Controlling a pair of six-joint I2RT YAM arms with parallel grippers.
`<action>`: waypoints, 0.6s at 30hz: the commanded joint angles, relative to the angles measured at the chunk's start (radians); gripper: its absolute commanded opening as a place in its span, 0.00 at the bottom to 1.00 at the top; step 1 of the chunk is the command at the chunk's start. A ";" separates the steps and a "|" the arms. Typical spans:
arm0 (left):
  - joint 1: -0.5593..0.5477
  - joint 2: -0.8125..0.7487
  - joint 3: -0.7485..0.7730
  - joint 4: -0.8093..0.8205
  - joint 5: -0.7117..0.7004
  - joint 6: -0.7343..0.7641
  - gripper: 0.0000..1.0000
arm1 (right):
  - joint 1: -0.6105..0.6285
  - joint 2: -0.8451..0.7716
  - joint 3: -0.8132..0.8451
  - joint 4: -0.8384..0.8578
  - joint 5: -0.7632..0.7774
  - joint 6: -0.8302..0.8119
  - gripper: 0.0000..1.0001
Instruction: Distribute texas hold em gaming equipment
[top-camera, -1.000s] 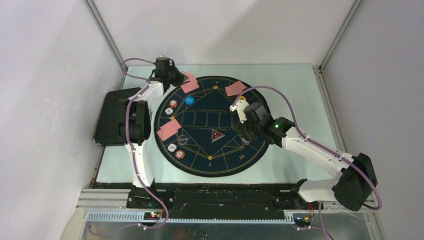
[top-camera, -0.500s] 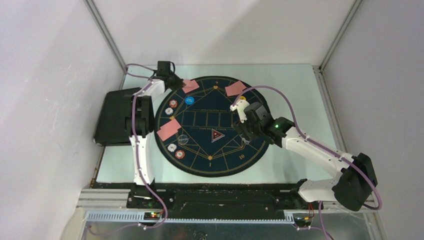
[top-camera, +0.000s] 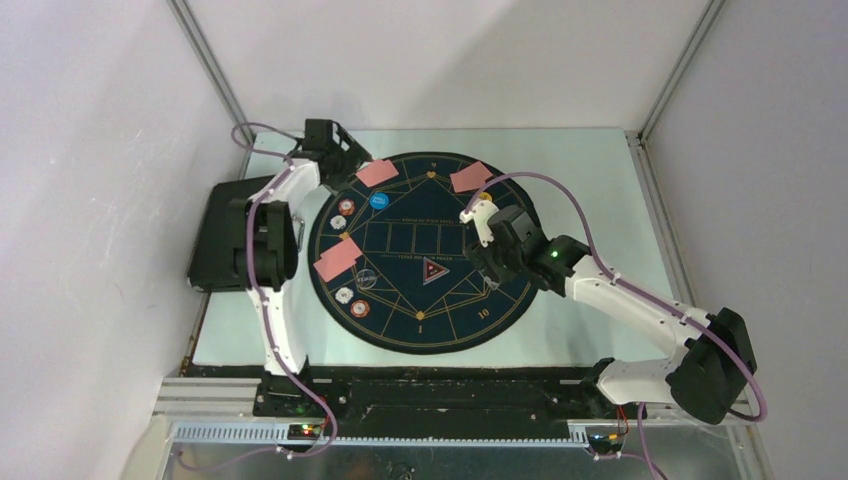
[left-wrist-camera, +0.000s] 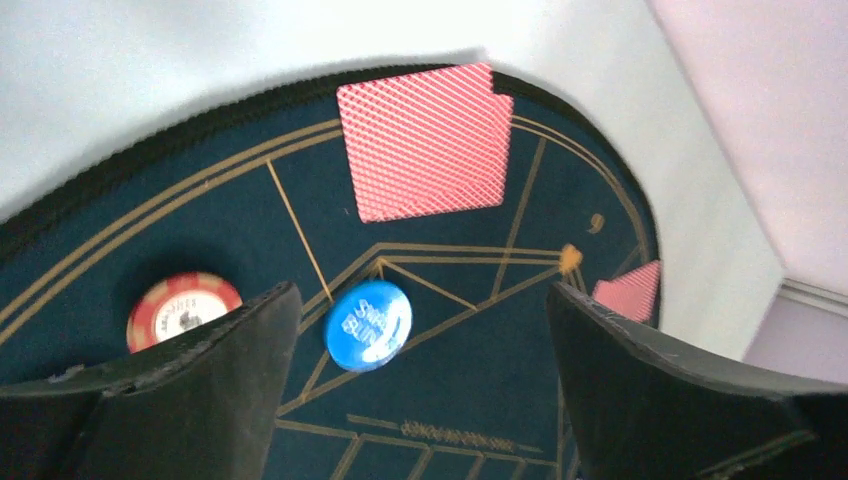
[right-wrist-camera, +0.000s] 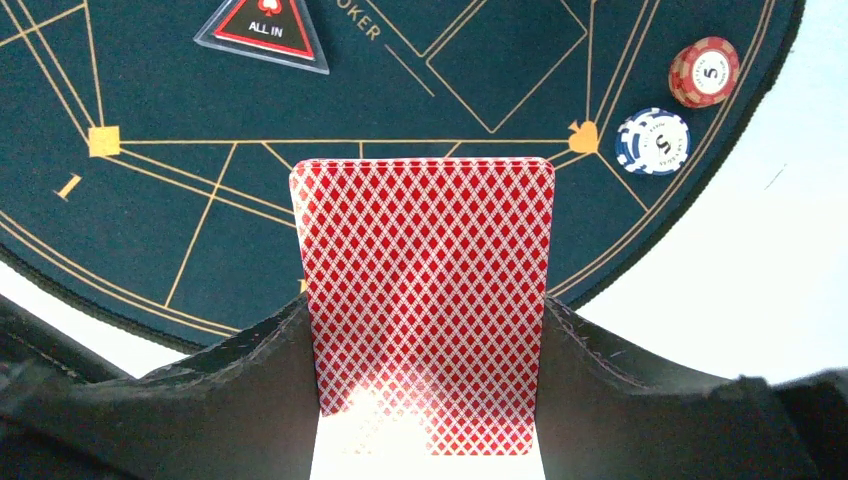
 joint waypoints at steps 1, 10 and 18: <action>-0.001 -0.234 -0.075 0.018 0.031 0.040 0.99 | 0.021 -0.031 0.014 0.024 0.009 -0.004 0.00; -0.090 -0.680 -0.671 0.369 0.424 0.109 1.00 | 0.045 -0.014 0.014 0.008 -0.058 -0.043 0.00; -0.321 -0.871 -0.965 0.545 0.636 0.122 1.00 | 0.073 0.000 0.014 -0.015 -0.113 -0.084 0.00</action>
